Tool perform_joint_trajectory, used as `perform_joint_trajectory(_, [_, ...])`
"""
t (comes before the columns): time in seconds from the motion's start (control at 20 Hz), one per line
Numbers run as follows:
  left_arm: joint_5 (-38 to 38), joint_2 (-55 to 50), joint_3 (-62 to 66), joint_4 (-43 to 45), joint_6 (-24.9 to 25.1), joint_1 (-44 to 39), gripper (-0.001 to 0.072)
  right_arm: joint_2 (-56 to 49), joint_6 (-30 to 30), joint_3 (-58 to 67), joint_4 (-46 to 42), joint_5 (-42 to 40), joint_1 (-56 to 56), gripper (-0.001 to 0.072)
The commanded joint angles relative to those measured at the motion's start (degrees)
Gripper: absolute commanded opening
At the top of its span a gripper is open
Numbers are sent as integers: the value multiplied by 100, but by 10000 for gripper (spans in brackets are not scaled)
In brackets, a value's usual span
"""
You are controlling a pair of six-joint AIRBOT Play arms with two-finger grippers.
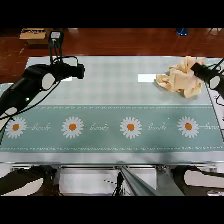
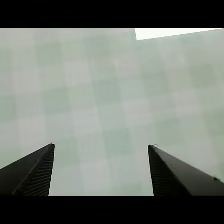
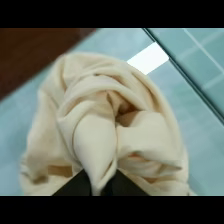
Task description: Fold the shirts.
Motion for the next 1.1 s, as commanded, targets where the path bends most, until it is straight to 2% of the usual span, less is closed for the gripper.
perform_joint_trajectory(0.0, [13, 321, 323, -20, 4, -103, 689, 1224, -415, 264, 2, -96, 492, 18])
perform_joint_trajectory(0.2, [-9, 1134, 1158, -17, 7, -177, 687, 2887, -557, 614, 4, -7, 1235, 19])
perform_joint_trajectory(0.3, [-295, 1637, 1534, -17, 7, -177, 687, 3587, -557, 844, 4, 262, 1681, 19])
perform_joint_trajectory(0.55, [-2413, 2782, 1853, -13, 9, -155, 689, 4546, -573, 1311, 4, 1731, 2321, 19])
perform_joint_trajectory(0.7, [-4050, 2903, 1840, -15, 7, -155, 688, 4568, -586, 1311, 31, 3213, 2330, 19])
perform_joint_trajectory(0.75, [-4339, 2892, 1762, -15, 7, -155, 688, 4459, -719, 1309, 114, 3742, 2385, 18])
perform_joint_trajectory(0.8, [-4446, 2894, 1613, -15, 7, -155, 687, 4280, -1001, 1309, 313, 4199, 2503, 18])
perform_joint_trajectory(0.9, [-4422, 2887, 1241, -15, 4, -155, 688, 3794, -1266, 1226, 734, 4601, 2955, 18])
perform_joint_trajectory(1.05, [-4406, 2863, 636, -15, 7, -155, 687, 2798, -1259, 918, 837, 4363, 4068, 18])
